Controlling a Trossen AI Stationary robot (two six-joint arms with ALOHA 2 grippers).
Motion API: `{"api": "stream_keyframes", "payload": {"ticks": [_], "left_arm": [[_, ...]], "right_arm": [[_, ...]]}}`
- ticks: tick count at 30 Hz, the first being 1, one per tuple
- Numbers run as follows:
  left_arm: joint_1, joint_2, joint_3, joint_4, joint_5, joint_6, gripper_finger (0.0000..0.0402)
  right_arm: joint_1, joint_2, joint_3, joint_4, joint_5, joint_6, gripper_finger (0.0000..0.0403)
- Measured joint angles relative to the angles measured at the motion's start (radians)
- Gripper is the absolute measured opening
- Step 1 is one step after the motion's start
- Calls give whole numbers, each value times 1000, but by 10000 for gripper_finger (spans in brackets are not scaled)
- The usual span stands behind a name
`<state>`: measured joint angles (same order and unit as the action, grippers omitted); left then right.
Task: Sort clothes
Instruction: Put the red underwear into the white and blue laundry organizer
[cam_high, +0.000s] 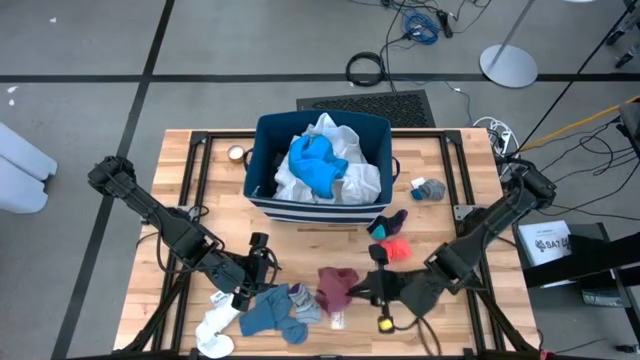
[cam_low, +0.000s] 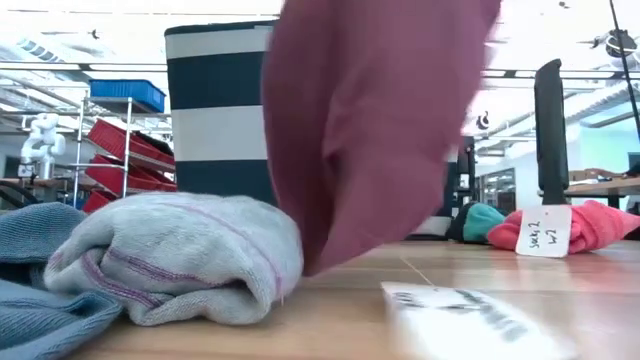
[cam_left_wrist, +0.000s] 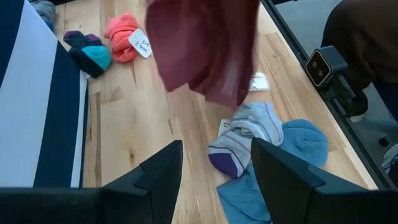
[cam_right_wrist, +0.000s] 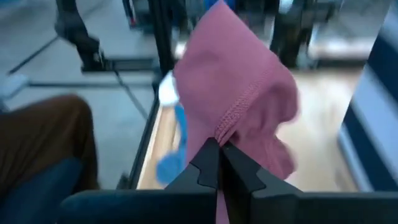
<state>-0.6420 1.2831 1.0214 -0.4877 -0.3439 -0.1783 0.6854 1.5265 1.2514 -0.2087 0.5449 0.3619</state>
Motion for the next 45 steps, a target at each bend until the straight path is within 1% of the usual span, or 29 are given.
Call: {"api": "stream_keyframes", "payload": {"ticks": [4,7,11,14,21,23,26,28,30,33,36,41,45], "left_arm": [[0,0,0,0,0,0,200],[0,0,0,0,0,0,200],[0,0,0,0,0,0,200],[0,0,0,1,0,0,200],[0,0,0,0,0,0,200],[0,0,0,0,0,1,200],[0,0,0,0,0,1,200],[0,0,0,0,0,2,200],[0,0,0,0,0,2,200],[0,0,0,0,0,2,200],[0,0,0,0,0,2,200],[0,0,0,0,0,2,200],[0,0,0,0,0,2,200]], "right_arm": [[18,0,1,135,80,-143,0],[16,0,1,208,108,-224,0],[-6,0,1,317,170,-364,0],[-35,0,1,392,192,-453,0],[-126,-35,1,680,187,-712,0],[-150,-55,1,761,161,-783,0],[-192,-96,1,900,93,-872,0],[-229,-128,1,981,65,-912,0],[-276,-163,2,1025,55,-929,0],[-365,-219,2,1012,56,-908,0],[-468,-264,2,936,56,-826,0],[-630,-294,2,725,57,-619,0],[-716,-293,2,525,56,-485,0]]}}
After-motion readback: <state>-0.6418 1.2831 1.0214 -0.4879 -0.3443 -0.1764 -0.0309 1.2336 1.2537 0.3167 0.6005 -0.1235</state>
